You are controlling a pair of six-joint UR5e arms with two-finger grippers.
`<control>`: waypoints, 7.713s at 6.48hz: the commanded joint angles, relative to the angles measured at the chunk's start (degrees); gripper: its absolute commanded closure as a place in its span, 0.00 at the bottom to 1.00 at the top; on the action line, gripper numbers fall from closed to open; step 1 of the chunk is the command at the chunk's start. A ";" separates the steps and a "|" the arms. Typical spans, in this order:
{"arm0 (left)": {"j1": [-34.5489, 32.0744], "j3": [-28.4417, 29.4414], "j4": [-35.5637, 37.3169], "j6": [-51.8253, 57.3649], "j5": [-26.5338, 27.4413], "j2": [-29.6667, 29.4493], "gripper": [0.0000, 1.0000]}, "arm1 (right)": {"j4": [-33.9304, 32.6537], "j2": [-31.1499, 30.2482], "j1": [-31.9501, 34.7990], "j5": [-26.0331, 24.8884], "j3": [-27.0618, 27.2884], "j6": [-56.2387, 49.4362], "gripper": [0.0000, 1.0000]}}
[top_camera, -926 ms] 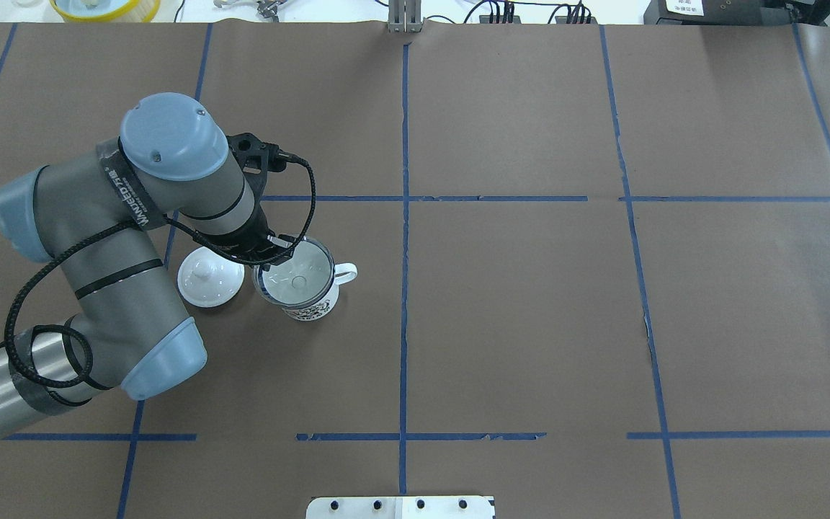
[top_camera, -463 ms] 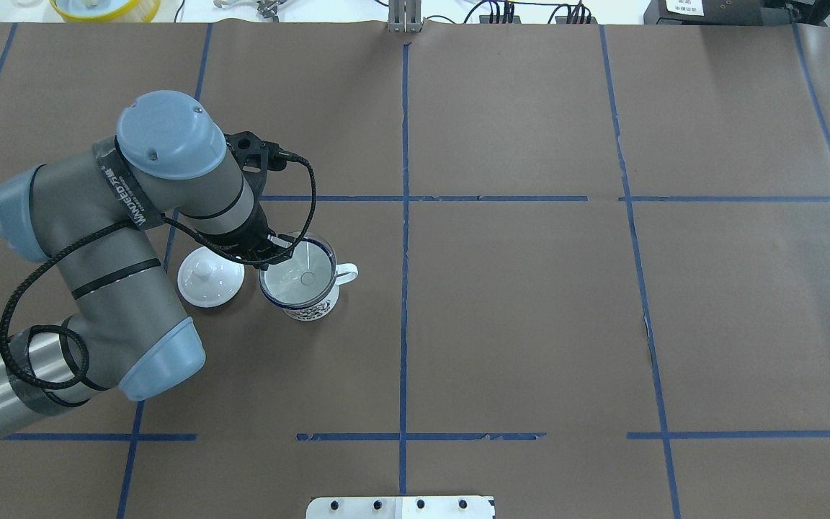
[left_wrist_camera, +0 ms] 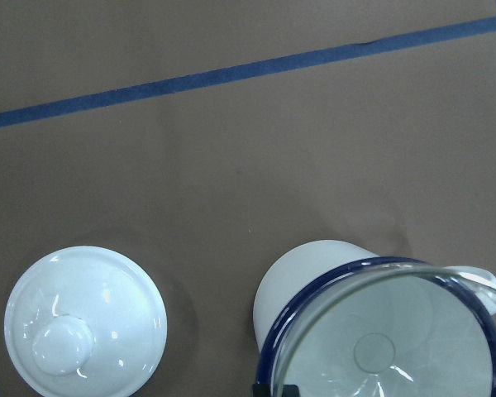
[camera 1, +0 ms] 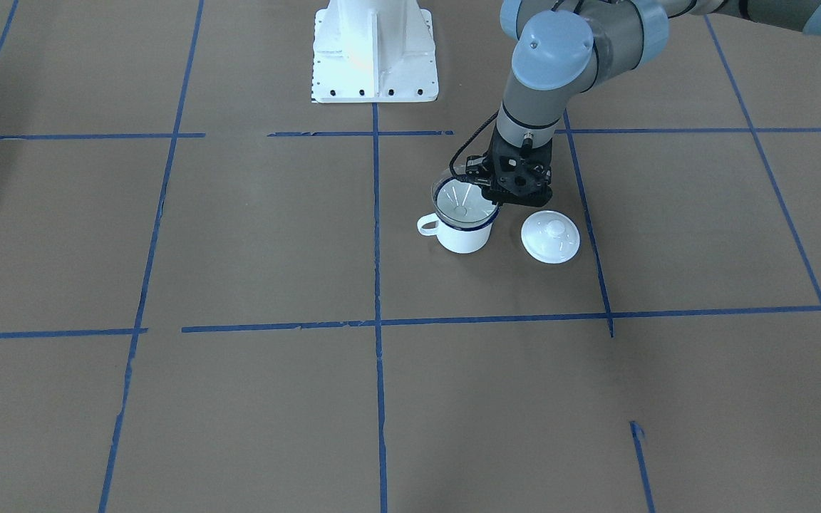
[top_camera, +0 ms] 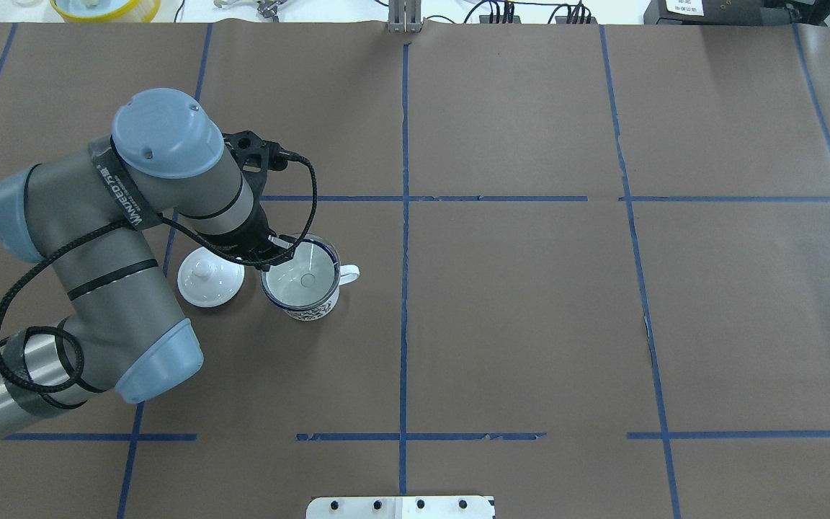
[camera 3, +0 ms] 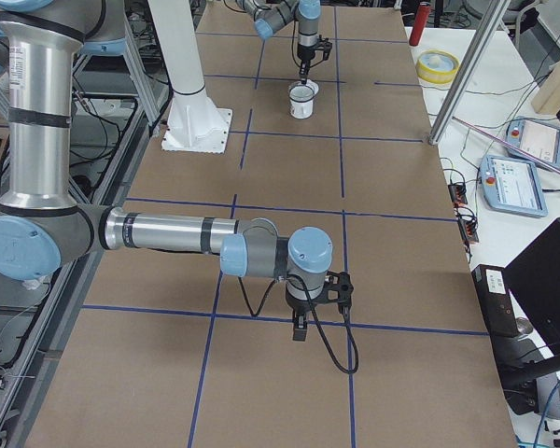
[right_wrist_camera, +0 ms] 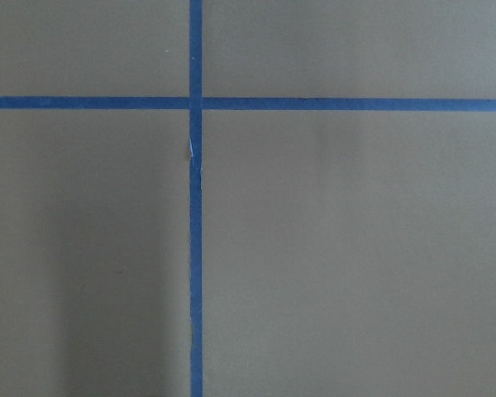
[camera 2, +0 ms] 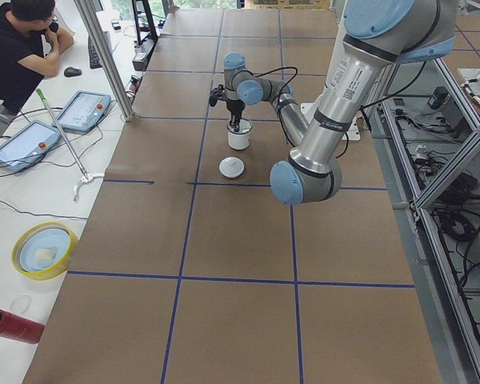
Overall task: Remove funnel from cup
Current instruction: 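Lower the left gripper and grasp the funnel's rim, then lift the funnel out of the mug with the left gripper, then lower the funnel onto the table farther from the robot and release, then move the left gripper over the white lid and lower it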
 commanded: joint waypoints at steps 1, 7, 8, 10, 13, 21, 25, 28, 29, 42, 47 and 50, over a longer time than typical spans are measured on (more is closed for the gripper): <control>-0.40 -2.07 0.63 0.20 -0.07 0.06 1.00 | 0.00 0.06 0.00 0.00 0.00 0.00 0.00; -11.96 -14.97 11.70 0.46 -6.71 -0.12 1.00 | 0.00 0.06 0.00 0.00 0.00 0.00 0.00; -16.18 -16.04 10.58 0.46 -8.75 -0.55 1.00 | 0.00 0.06 0.00 0.00 0.00 0.00 0.00; -17.10 -13.18 -3.33 0.46 -7.98 0.84 1.00 | 0.00 -0.02 0.00 0.00 0.00 0.00 0.00; -17.28 -4.66 -26.81 0.46 5.34 6.55 1.00 | 0.00 0.06 0.00 0.00 -0.09 0.00 0.00; -3.68 23.49 -60.71 8.02 46.57 9.99 1.00 | 0.00 0.06 0.00 0.00 0.00 0.00 0.00; 0.65 28.58 -64.66 8.02 54.67 10.96 1.00 | 0.00 0.06 0.00 0.00 0.00 0.00 0.00; 0.74 28.69 -64.85 7.93 54.95 10.78 0.14 | 0.00 -0.02 0.00 0.00 0.00 0.00 0.00; 0.74 28.69 -65.37 7.93 54.95 10.78 0.00 | 0.00 0.06 0.00 0.00 0.00 0.00 0.00; -9.46 2.49 -25.77 1.83 3.49 16.34 0.00 | 0.00 -0.02 0.00 0.00 0.00 0.00 0.00; -5.15 8.21 -22.66 -9.03 3.27 11.66 0.00 | 0.00 -0.02 0.00 0.00 0.00 0.00 0.00; -2.80 7.59 -22.57 -12.00 3.27 12.19 0.06 | 0.00 -0.02 0.00 0.00 0.00 0.00 0.00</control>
